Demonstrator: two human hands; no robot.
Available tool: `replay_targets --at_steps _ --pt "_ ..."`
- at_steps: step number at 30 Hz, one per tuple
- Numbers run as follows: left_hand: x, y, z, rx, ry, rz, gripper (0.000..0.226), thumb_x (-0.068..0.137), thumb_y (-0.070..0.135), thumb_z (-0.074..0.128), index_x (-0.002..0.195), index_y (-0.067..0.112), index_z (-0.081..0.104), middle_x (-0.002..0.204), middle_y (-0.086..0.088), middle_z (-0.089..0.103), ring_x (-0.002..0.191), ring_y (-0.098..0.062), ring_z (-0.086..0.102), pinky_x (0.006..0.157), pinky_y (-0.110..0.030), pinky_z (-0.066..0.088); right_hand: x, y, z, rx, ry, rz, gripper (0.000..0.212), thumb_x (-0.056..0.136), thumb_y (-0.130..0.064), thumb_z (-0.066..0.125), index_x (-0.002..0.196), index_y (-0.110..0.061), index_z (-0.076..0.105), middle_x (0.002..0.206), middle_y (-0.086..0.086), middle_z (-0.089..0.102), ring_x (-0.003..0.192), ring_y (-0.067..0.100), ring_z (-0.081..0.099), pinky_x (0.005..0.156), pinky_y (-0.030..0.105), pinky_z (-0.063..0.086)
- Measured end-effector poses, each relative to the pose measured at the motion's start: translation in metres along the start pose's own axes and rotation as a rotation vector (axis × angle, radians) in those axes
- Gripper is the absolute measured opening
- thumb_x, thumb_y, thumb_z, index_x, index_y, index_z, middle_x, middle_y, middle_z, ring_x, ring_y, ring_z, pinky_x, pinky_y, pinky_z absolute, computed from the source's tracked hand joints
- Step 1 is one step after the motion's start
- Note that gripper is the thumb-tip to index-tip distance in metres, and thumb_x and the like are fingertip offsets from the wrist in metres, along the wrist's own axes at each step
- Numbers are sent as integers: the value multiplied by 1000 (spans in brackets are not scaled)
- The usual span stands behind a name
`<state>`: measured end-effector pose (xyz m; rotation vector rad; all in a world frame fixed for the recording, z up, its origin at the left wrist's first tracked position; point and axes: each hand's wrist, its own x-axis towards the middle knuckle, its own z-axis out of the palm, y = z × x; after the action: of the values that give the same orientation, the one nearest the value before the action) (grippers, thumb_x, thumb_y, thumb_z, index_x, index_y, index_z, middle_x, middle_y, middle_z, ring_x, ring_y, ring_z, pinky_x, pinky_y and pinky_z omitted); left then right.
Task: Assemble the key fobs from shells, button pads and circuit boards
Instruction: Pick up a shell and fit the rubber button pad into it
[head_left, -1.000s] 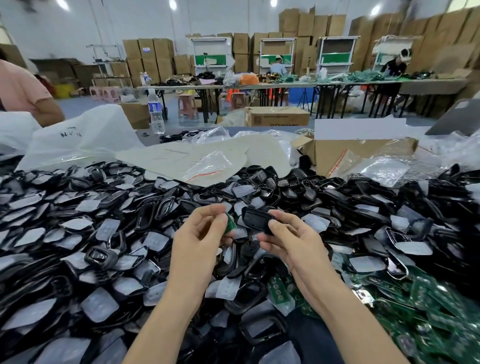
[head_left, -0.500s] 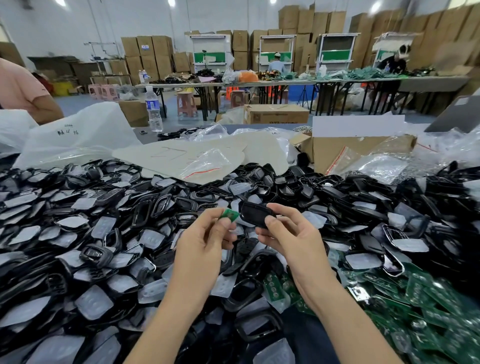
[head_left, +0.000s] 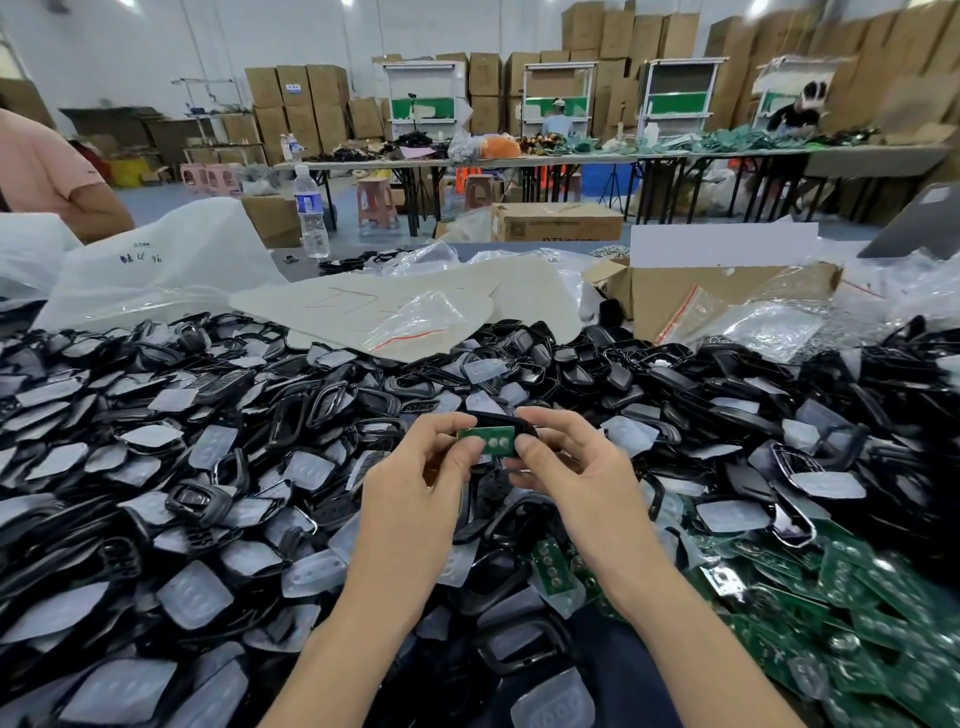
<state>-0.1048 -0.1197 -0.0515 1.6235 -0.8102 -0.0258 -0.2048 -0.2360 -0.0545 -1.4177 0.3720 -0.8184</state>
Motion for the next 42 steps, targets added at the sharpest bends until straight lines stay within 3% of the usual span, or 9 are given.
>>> replay_targets --at_steps 5,11,19,26,35,39,42 --pt "-1 0 1 -14 -1 -16 23 95 27 65 101 49 65 87 19 72 80 -8 69 78 -40 58 -1 0 0 -17 5 1 22 98 -10 65 106 -28 74 96 4 75 89 19 75 77 25 59" --pt "-1 -2 1 -58 -2 -31 24 96 24 65 97 49 66 84 12 73 75 -9 68 76 -38 58 -2 -2 0 -29 -8 -11 27 97 -10 66 101 -35 76 95 0 76 89 18 74 77 23 59" --pt "0 -3 1 -73 -10 -36 25 97 23 64 97 48 66 83 13 73 75 -6 68 74 -28 55 -2 -3 -1 -43 -14 -6 24 97 -8 66 104 -30 75 94 1 75 89 18 75 77 23 59" --pt "0 -4 3 -57 1 -44 21 96 27 65 97 48 66 83 11 73 76 -14 68 77 -44 58 -3 -2 -1 -81 -26 -18 24 96 -13 68 104 -34 75 95 -3 75 90 17 75 80 24 59" --pt "0 -5 5 -50 15 -74 9 93 33 68 98 34 61 83 8 73 82 -11 70 82 -44 57 -3 -2 -1 -117 -27 -17 24 95 -18 70 100 -41 74 92 -5 75 88 15 75 86 30 60" --pt "0 -4 5 -37 19 -75 19 92 38 66 105 39 53 78 3 70 77 -14 67 76 -37 54 -4 -3 1 -89 -39 -13 25 95 -16 69 99 -40 74 88 -7 75 86 17 75 80 23 59" --pt "1 -4 3 -20 14 -84 17 91 43 65 105 38 57 75 1 66 73 -17 65 71 -36 52 -4 -4 2 -69 -47 3 23 96 -16 69 99 -37 76 88 -5 76 84 16 75 79 20 58"
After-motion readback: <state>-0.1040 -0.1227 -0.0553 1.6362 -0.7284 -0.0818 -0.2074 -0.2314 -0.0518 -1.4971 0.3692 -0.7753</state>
